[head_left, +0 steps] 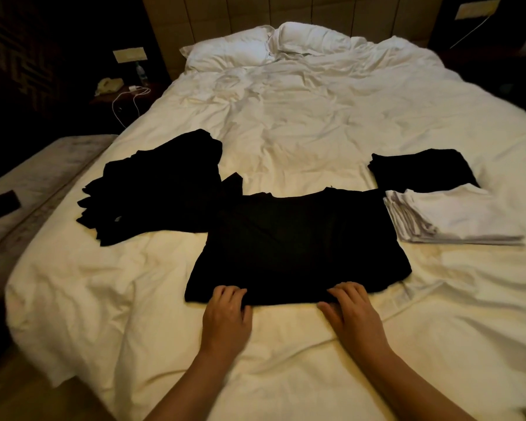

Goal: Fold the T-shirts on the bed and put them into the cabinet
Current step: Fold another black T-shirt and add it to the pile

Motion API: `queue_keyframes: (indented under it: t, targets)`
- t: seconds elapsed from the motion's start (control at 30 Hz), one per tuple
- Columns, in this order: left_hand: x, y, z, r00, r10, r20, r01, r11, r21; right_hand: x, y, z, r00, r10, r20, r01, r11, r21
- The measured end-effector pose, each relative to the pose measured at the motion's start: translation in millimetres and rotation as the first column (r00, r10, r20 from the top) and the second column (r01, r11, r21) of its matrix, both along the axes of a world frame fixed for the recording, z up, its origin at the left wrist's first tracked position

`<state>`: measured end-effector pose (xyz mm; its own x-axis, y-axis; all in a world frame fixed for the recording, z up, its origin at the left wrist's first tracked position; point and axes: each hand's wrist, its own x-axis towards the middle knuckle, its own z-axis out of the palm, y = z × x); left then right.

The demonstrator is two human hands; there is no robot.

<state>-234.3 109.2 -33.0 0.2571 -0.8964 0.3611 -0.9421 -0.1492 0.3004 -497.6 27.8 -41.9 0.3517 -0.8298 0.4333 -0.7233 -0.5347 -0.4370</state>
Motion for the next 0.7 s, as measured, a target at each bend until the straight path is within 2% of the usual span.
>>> queue_keyframes:
  t: [0.13, 0.23, 0.33, 0.5, 0.6, 0.7]
  targets:
    - [-13, -3, 1, 1.0, 0.024, 0.011, -0.024, 0.997, 0.078, -8, 0, 13, 0.991, -0.076, 0.112, 0.077, 0.997, -0.011]
    - [-26, -9, 2, 0.999, -0.036, 0.014, 0.034, 0.996, 0.082, -23, -12, 21, 0.966, -0.163, 0.202, 0.164, 0.986, 0.015]
    - [-43, -24, 6, 0.984, -0.178, 0.032, 0.176, 0.983, 0.057, -44, -25, 24, 0.946, -0.229, 0.229, 0.221, 0.973, 0.063]
    - [-77, -67, 13, 0.904, -0.414, 0.103, 0.403, 0.908, 0.111, -82, -44, 24, 0.868, -0.397, 0.297, 0.33, 0.91, 0.251]
    - [-103, -101, 15, 0.865, -0.501, 0.013, 0.489, 0.849, 0.203, -93, -51, 21, 0.852, -0.408, 0.328, 0.303, 0.896, 0.326]
    - [-123, -133, 21, 0.863, -0.488, -0.132, 0.506, 0.832, 0.229, -96, -57, 22, 0.815, -0.451, 0.363, 0.263, 0.847, 0.462]
